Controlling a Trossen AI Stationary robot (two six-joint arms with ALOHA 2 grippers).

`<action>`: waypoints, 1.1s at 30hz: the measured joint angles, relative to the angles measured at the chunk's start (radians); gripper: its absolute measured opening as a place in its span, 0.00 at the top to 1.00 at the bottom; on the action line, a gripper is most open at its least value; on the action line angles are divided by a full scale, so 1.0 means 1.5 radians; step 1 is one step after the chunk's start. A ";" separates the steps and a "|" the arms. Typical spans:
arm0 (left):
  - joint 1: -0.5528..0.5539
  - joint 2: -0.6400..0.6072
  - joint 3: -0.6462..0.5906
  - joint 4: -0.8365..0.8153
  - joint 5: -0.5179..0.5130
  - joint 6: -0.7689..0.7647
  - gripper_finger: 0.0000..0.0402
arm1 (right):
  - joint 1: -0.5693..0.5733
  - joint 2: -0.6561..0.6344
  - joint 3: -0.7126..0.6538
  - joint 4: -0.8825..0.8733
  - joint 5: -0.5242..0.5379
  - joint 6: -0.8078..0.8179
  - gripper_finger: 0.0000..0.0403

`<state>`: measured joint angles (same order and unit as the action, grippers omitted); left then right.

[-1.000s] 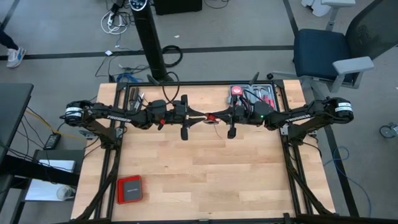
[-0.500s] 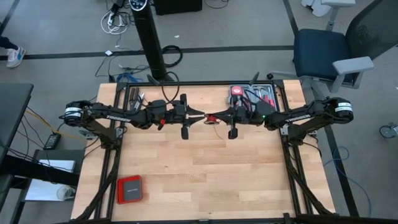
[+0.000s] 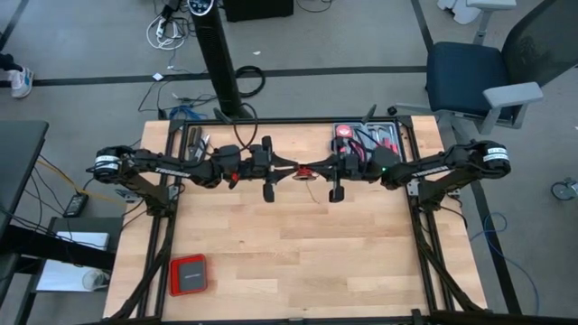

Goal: Coil cords
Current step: Coil the red cable wire onto the black spool

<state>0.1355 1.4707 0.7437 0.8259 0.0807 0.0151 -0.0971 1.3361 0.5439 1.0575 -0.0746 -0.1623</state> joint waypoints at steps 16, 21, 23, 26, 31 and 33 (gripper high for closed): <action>-0.008 0.001 -0.002 -0.014 -0.026 0.022 0.99 | -0.003 -0.001 0.008 -0.089 0.012 0.066 0.92; -0.009 0.001 -0.002 -0.033 -0.063 0.022 1.00 | -0.004 -0.055 0.007 -0.155 0.084 0.055 0.88; -0.009 0.001 -0.003 -0.034 -0.086 0.020 1.00 | -0.006 -0.078 0.007 -0.189 0.119 0.046 0.87; -0.009 0.001 -0.003 -0.034 -0.143 0.010 1.00 | -0.007 -0.111 0.007 -0.262 0.186 0.035 0.87; -0.009 0.001 -0.003 -0.035 -0.231 -0.021 1.00 | 0.020 -0.130 0.007 -0.359 0.333 0.054 0.89; -0.009 0.001 -0.003 -0.035 -0.245 -0.034 1.00 | 0.035 -0.123 0.007 -0.373 0.337 0.053 0.89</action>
<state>0.1219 1.4719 0.7391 0.7738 -0.2864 -0.0355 -0.0452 1.1510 0.5541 0.4979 0.4315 -0.0822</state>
